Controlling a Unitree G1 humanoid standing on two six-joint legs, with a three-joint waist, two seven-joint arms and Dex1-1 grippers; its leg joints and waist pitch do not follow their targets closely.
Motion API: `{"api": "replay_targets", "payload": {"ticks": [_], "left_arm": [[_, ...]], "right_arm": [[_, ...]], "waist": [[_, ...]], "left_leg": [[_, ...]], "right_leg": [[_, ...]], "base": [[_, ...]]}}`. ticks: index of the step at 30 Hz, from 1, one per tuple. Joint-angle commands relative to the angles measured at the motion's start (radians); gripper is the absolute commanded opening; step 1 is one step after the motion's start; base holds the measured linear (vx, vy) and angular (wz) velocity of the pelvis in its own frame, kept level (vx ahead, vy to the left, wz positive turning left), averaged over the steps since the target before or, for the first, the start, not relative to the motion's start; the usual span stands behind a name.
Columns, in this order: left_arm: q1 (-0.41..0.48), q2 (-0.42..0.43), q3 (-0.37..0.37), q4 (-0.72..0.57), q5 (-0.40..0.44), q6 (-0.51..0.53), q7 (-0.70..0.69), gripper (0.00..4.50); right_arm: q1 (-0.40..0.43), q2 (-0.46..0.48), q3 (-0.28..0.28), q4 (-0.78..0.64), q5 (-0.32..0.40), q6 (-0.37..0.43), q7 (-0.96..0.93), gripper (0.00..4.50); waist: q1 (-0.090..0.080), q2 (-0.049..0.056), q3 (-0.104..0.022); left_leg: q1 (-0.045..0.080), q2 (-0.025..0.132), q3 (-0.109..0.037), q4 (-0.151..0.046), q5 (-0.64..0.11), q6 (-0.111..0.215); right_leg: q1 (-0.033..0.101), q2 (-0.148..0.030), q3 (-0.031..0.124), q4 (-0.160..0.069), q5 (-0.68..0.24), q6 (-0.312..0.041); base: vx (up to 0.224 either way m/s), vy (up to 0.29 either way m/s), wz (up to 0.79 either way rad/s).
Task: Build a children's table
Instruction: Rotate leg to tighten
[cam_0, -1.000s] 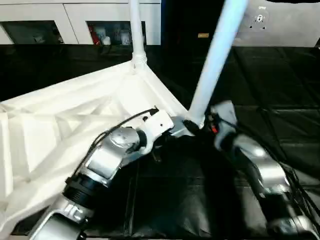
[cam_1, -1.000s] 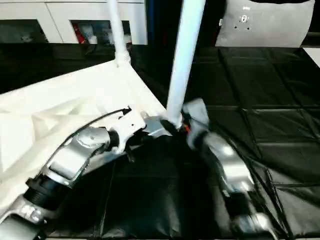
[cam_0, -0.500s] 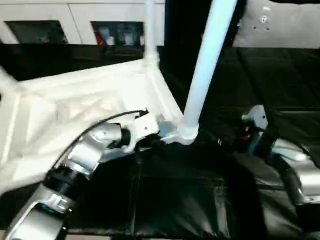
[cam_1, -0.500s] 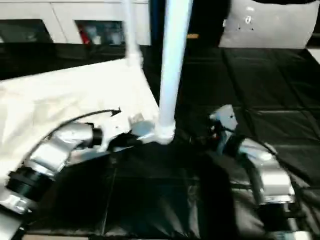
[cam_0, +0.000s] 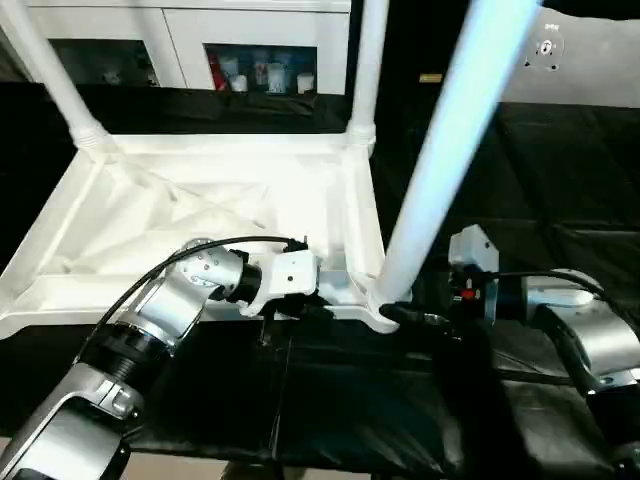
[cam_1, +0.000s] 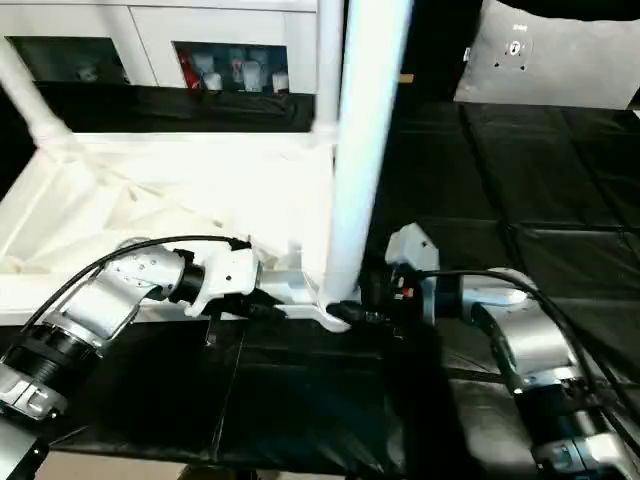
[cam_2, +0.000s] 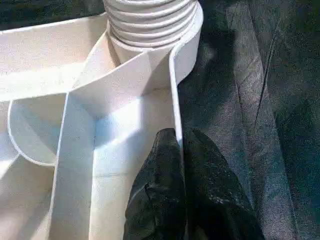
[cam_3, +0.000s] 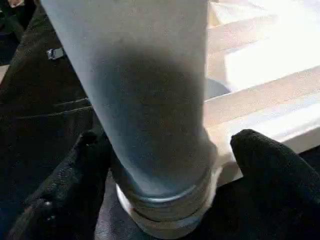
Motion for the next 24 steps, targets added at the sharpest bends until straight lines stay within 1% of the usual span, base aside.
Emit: {"api": "replay_targets", "payload": {"ticks": [1,2,6,8,10,12,15,18,20,22,23,24], "left_arm": [[-0.005,-0.011,-0.061,0.003,0.028,-0.034,-0.065,0.00],[-0.006,-0.012,-0.060,0.005,0.030,-0.037,-0.065,0.00],[-0.013,-0.011,-0.059,0.021,0.032,-0.049,-0.066,0.00],[-0.016,-0.010,-0.057,0.033,0.034,-0.056,-0.067,0.00],[-0.018,-0.010,-0.056,0.041,0.035,-0.060,-0.068,0.00],[-0.019,-0.011,-0.055,0.047,0.036,-0.064,-0.069,0.00],[-0.018,-0.011,-0.052,0.050,0.035,-0.060,-0.072,0.00],[-0.011,-0.017,-0.045,0.048,0.021,-0.044,-0.077,0.00],[-0.004,-0.023,-0.039,0.042,0.011,-0.027,-0.074,0.00],[0.002,-0.031,-0.030,0.034,0.004,-0.004,-0.058,0.00],[0.004,-0.035,-0.026,0.030,0.001,0.007,-0.050,0.00],[0.007,-0.042,-0.019,0.023,-0.002,0.030,-0.031,0.00]], "right_arm": [[-0.015,-0.006,0.013,0.009,-0.004,0.006,0.019,3.77],[-0.017,-0.006,0.015,0.012,-0.006,0.006,0.022,3.70],[-0.026,-0.005,0.019,0.025,-0.011,0.006,0.034,3.33],[-0.030,-0.005,0.021,0.035,-0.014,0.004,0.039,3.21],[-0.031,-0.004,0.021,0.040,-0.016,0.001,0.041,3.05],[-0.030,-0.001,0.021,0.042,-0.016,0.003,0.044,2.87],[-0.022,0.004,0.023,0.038,-0.012,0.011,0.045,2.76],[0.001,0.014,0.023,0.025,-0.001,0.029,0.038,2.73],[0.022,0.027,0.020,0.014,0.008,0.050,0.024,2.72],[0.045,0.040,0.019,-0.004,0.016,0.074,0.002,2.72],[0.055,0.045,0.020,-0.013,0.018,0.084,-0.008,2.72],[0.068,0.052,0.022,-0.021,0.015,0.093,-0.027,2.72]], "waist": [[-0.007,-0.012,-0.070],[-0.007,-0.010,-0.071],[-0.005,-0.010,-0.076],[-0.005,-0.011,-0.077],[-0.004,-0.011,-0.075],[-0.004,-0.012,-0.074],[-0.004,-0.012,-0.074],[-0.003,-0.012,-0.076],[-0.002,-0.011,-0.075],[-0.003,-0.010,-0.076],[-0.003,-0.010,-0.075],[-0.003,-0.011,-0.074]], "left_leg": [[0.019,0.058,-0.018,-0.060,-0.149,0.090],[0.019,0.058,-0.017,-0.059,-0.141,0.092],[0.018,0.058,-0.017,-0.055,-0.104,0.108],[0.015,0.057,-0.016,-0.052,-0.095,0.120],[0.015,0.058,-0.017,-0.053,-0.113,0.117],[0.015,0.058,-0.017,-0.055,-0.130,0.108],[0.016,0.058,-0.018,-0.055,-0.135,0.101],[0.016,0.058,-0.017,-0.054,-0.129,0.101],[0.016,0.058,-0.017,-0.054,-0.129,0.103],[0.015,0.058,-0.019,-0.055,-0.136,0.099],[0.017,0.058,-0.017,-0.056,-0.139,0.098],[0.017,0.058,-0.018,-0.057,-0.147,0.090]], "right_leg": [[0.049,-0.067,0.041,-0.056,-0.124,-0.283],[0.049,-0.067,0.041,-0.055,-0.114,-0.285],[0.050,-0.066,0.040,-0.048,-0.056,-0.297],[0.050,-0.064,0.039,-0.044,-0.031,-0.305],[0.050,-0.067,0.039,-0.047,-0.055,-0.303],[0.050,-0.067,0.039,-0.050,-0.088,-0.295],[0.049,-0.067,0.040,-0.050,-0.098,-0.292],[0.050,-0.067,0.040,-0.049,-0.089,-0.292],[0.049,-0.067,0.040,-0.050,-0.090,-0.293],[0.049,-0.067,0.039,-0.050,-0.102,-0.292],[0.048,-0.066,0.039,-0.052,-0.105,-0.291],[0.048,-0.067,0.039,-0.054,-0.120,-0.287]], "base": [[0.000,0.000,0.00],[0.000,0.000,0.00],[0.000,0.000,0.00],[0.000,0.000,0.00],[0.000,0.000,0.00],[0.000,0.000,0.00],[0.000,0.000,0.00],[0.000,0.000,0.00],[0.000,0.000,0.00],[0.000,0.000,0.00],[0.000,0.000,0.00],[0.000,0.000,0.00]]}}
